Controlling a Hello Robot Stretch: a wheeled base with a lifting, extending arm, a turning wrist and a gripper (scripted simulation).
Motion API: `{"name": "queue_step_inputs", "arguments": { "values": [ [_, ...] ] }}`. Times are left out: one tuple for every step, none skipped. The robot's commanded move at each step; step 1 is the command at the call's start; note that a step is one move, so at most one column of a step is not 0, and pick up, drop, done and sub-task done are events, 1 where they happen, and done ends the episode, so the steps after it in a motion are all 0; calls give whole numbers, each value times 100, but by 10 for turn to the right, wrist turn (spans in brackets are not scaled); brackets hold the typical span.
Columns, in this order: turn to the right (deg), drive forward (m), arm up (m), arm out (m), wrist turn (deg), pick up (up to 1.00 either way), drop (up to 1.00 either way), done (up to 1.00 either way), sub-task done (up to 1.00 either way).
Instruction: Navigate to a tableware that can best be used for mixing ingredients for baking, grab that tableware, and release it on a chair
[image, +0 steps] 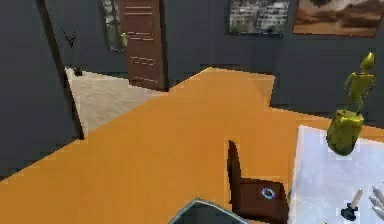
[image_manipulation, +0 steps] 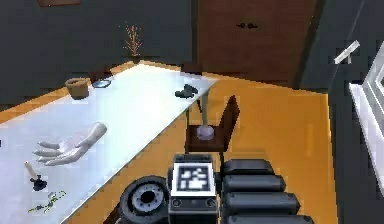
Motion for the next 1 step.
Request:
{"name": "queue_step_inputs", "arguments": {
  "values": [
    [450, 0, 0, 0, 0, 0, 0, 0, 0]
  ]
}}
